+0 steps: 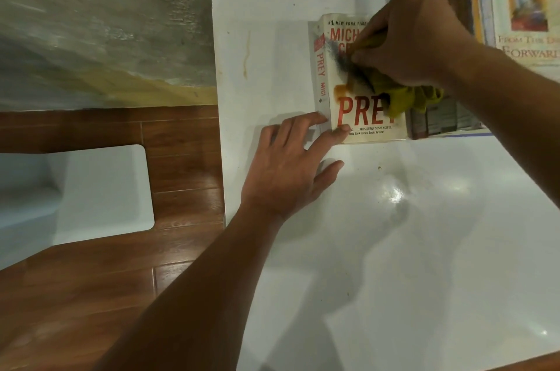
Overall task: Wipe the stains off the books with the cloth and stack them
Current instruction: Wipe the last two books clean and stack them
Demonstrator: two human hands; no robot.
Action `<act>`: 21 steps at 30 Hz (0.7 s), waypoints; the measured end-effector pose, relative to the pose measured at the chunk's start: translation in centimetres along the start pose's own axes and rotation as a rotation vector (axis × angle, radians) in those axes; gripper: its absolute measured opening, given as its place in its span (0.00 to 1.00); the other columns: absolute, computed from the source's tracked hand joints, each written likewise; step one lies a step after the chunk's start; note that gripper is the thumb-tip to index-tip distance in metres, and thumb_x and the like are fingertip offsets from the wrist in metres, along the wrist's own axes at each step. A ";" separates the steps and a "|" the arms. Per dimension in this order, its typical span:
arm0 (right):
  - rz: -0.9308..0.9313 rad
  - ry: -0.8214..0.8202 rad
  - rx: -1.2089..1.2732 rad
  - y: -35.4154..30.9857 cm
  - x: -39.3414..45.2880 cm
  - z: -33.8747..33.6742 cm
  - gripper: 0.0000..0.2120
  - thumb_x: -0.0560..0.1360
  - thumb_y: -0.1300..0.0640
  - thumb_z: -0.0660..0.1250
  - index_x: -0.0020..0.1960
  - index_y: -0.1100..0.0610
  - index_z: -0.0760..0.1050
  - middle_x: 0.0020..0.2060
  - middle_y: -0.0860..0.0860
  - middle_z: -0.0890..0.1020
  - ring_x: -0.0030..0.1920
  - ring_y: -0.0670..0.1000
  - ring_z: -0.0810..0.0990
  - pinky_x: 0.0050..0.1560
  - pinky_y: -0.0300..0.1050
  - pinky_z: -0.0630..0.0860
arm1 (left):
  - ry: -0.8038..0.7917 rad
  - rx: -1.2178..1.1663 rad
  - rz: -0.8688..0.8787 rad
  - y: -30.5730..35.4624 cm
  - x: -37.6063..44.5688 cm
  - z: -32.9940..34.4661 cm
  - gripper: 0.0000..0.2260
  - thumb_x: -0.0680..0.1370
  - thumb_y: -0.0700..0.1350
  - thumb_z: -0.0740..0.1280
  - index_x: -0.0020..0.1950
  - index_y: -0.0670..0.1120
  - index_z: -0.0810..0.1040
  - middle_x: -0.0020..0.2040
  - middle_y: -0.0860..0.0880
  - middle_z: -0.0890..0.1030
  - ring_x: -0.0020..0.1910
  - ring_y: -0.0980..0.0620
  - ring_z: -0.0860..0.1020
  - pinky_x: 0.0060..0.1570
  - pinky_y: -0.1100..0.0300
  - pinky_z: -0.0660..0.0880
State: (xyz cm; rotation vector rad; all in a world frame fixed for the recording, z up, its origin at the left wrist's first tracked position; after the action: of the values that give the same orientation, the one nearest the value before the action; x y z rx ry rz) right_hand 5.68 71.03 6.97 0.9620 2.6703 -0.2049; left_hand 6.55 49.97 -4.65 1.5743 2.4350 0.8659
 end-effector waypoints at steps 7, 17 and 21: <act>-0.097 -0.041 -0.155 -0.4 0.5 0.1 0.20 0.79 0.45 0.67 0.62 0.59 0.78 0.53 0.57 0.82 0.37 0.51 0.78 0.38 0.45 0.79 | 0.002 0.007 0.000 0.2 0.2 -0.1 0.21 0.78 0.58 0.69 0.69 0.51 0.78 0.67 0.44 0.77 0.63 0.45 0.76 0.59 0.50 0.72; -0.117 -0.127 -0.054 -0.3 -0.1 -0.5 0.19 0.77 0.47 0.70 0.63 0.57 0.79 0.54 0.55 0.83 0.32 0.46 0.73 0.37 0.39 0.74 | 0.006 0.008 0.003 0.0 0.1 -0.1 0.21 0.79 0.58 0.68 0.68 0.50 0.78 0.67 0.44 0.78 0.63 0.44 0.76 0.60 0.50 0.73; -0.092 -0.086 0.003 0.1 0.0 -0.5 0.19 0.77 0.48 0.69 0.63 0.57 0.80 0.54 0.55 0.83 0.34 0.47 0.74 0.40 0.40 0.74 | 0.006 0.002 0.002 0.1 0.2 0.0 0.21 0.79 0.58 0.67 0.69 0.50 0.78 0.67 0.44 0.77 0.63 0.45 0.76 0.61 0.50 0.72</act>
State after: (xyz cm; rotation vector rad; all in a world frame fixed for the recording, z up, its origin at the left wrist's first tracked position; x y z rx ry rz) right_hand 5.65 71.22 7.46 0.8134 2.6382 -0.2635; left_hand 6.54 50.12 -4.60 1.5778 2.4393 0.8701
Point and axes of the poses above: each hand's wrist, its own x-axis towards the middle knuckle, its own z-axis out of the palm, y = z × x, the point moved 1 cm from there along x, towards the middle knuckle
